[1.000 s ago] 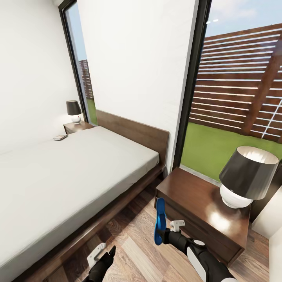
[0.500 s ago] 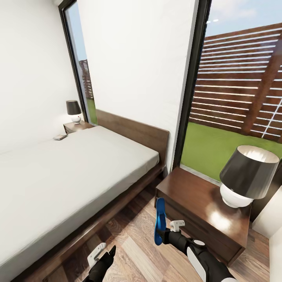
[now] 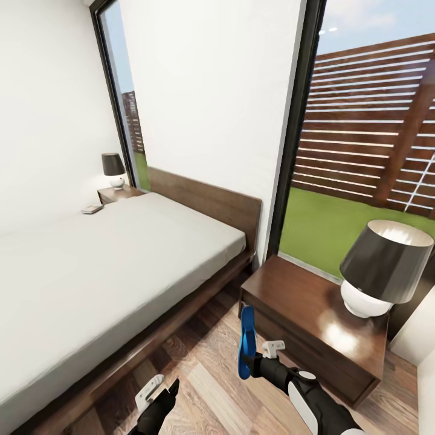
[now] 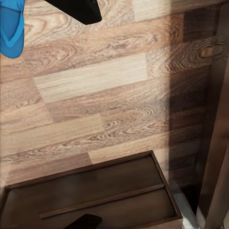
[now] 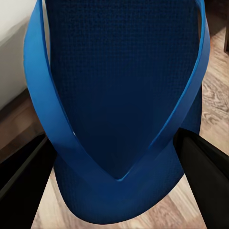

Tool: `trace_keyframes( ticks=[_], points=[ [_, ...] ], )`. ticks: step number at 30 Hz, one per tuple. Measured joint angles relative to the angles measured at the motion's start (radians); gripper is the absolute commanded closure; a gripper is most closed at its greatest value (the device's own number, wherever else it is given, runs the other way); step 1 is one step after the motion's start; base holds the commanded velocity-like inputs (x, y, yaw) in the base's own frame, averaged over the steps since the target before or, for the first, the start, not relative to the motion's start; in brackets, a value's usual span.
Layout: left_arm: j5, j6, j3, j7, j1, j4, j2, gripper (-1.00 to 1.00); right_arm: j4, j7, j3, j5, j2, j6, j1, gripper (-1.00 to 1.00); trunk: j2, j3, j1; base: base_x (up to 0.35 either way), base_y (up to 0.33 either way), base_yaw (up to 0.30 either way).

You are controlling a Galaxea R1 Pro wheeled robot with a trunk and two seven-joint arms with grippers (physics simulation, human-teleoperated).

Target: In the bedroom, move the book from the bed onto either nightstand, and place the two sandals side by side next to the bed.

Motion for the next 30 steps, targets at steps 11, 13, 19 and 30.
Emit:
trace_keyframes(
  ticks=[11,13,19,30],
  points=[
    [0.001,-0.001,-0.002,0.0,0.0,0.001,-0.013,-1.0,0.005,-0.001,0.0,-0.001,0.001,0.0,0.0,1.0,-0.042,-0.019,0.023,0.0,0.0,0.0],
    [0.0,-0.001,-0.002,0.001,0.0,0.001,-0.014,-1.0,0.006,-0.002,0.0,-0.001,0.001,0.0,0.0,1.0,-0.042,-0.019,0.023,0.0,0.0,0.0],
    [0.0,0.0,0.0,0.011,0.0,-0.001,-0.013,-1.0,0.006,-0.001,0.0,-0.001,0.0,0.0,0.0,1.0,-0.07,-0.031,0.038,0.0,0.0,0.0],
    [0.001,0.002,0.001,0.06,0.0,0.007,-0.014,-1.0,0.005,0.0,-0.001,-0.001,0.0,-0.002,0.0,1.0,-0.147,-0.066,0.081,0.0,0.0,0.0]
  ],
)
